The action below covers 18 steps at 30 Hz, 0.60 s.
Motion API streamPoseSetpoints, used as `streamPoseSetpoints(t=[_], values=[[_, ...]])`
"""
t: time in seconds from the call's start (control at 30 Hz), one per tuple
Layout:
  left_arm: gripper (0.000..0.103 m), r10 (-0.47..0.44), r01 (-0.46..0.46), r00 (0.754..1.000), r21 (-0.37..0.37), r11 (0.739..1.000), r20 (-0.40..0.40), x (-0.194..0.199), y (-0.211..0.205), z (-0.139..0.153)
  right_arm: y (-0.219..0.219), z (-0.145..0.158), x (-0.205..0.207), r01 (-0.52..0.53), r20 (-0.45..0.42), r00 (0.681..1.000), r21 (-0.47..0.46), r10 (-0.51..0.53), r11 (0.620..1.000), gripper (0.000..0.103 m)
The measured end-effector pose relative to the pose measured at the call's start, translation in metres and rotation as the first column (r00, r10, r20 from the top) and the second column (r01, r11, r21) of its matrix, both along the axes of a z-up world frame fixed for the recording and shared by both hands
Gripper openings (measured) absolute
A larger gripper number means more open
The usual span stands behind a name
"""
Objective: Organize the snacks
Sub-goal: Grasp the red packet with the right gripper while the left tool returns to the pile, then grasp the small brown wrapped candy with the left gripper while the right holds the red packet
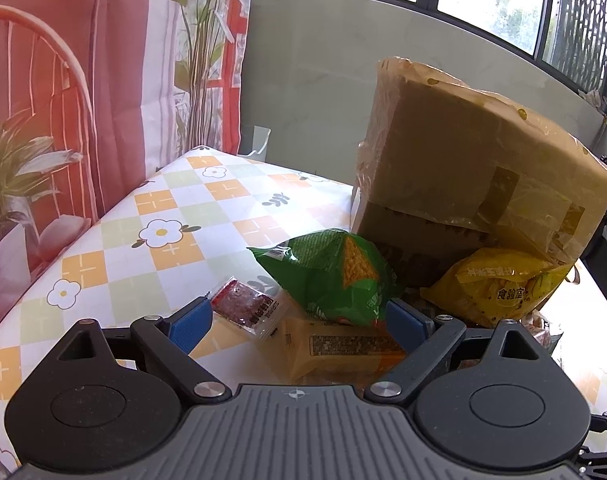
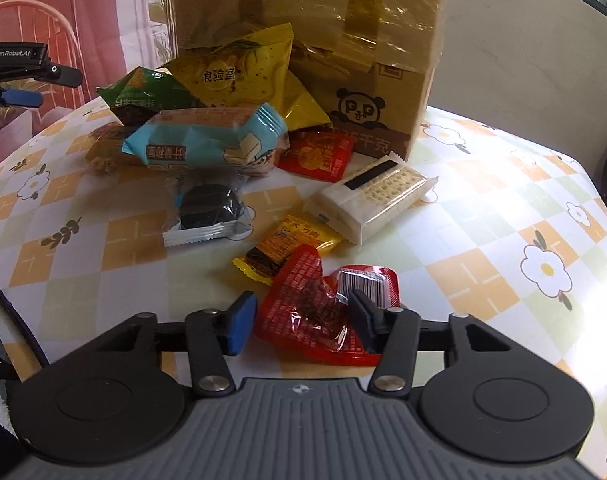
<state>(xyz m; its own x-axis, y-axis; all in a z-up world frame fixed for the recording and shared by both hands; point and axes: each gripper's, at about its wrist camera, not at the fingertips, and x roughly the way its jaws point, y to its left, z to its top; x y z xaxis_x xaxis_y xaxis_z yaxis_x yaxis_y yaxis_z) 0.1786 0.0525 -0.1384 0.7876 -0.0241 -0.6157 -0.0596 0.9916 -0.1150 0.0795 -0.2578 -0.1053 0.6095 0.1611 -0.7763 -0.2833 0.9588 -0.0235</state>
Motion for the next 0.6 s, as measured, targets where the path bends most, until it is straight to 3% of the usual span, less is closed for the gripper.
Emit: streamPoseSetpoints(t=[0.17,0.23,0.6], values=[[0.094,0.000,0.000,1.000,-0.002,1.000,-0.003,-0.001,0.001,-0.001,-0.004,0.006,0.003,0.018,0.012,1.000,0.045,-0.019,0.999,0.041],[0.094,0.005,-0.005,1.000,-0.006,1.000,-0.002,-0.001,0.002,0.000,-0.004,0.013,0.003,0.028,0.036,0.999,0.054,-0.030,0.998,0.030],[0.088,-0.015,0.014,1.000,-0.015,1.000,-0.006,0.000,0.005,-0.006,-0.009,0.064,0.014,0.070,0.151,0.983,0.226,-0.106,0.972,0.028]])
